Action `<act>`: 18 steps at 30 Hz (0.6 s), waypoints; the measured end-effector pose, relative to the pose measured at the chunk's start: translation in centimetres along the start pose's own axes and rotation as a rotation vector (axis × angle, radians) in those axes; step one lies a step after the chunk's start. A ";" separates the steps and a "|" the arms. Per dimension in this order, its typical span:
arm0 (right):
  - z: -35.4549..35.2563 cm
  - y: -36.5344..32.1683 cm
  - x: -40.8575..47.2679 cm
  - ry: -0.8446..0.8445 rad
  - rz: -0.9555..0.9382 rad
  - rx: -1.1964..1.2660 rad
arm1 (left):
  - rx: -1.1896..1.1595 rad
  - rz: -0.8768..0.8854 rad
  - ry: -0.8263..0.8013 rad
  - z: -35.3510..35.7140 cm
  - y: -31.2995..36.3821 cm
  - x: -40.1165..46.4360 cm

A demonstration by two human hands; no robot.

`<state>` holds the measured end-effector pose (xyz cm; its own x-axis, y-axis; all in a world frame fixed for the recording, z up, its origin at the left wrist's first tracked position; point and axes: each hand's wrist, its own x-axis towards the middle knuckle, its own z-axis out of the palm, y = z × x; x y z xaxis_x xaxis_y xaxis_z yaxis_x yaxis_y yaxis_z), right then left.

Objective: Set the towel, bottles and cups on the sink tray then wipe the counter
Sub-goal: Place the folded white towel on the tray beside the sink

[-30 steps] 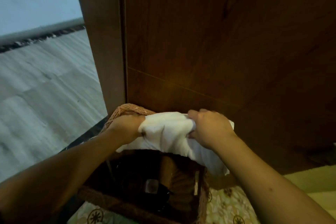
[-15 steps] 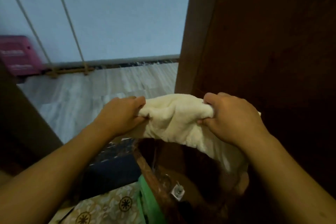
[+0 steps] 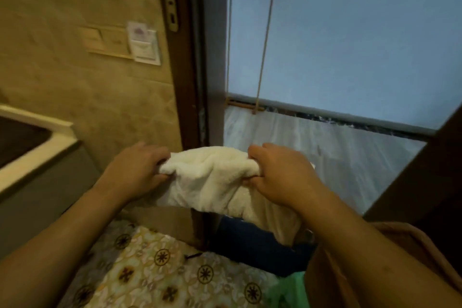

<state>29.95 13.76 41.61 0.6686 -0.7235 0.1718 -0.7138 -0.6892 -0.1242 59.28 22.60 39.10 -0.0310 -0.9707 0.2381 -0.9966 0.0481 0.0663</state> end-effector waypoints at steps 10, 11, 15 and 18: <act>9.7 -25.3 16.0 -0.140 -0.345 0.089 | -0.050 -0.427 -0.022 -1.9 -25.9 -16.7; 10.7 -27.6 17.2 -0.156 -0.375 0.107 | -0.029 -0.464 -0.032 -2.1 -28.2 -18.2; 13.8 -35.5 21.4 -0.203 -0.478 0.176 | 0.059 -0.559 -0.016 -3.2 -35.6 -22.7; 15.3 -39.7 24.1 -0.233 -0.528 0.214 | 0.117 -0.633 -0.013 -4.1 -39.7 -24.5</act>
<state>77.57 23.09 35.70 0.9657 -0.2550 0.0489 -0.2321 -0.9322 -0.2779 99.90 45.40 34.57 0.5658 -0.8057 0.1753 -0.8240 -0.5604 0.0842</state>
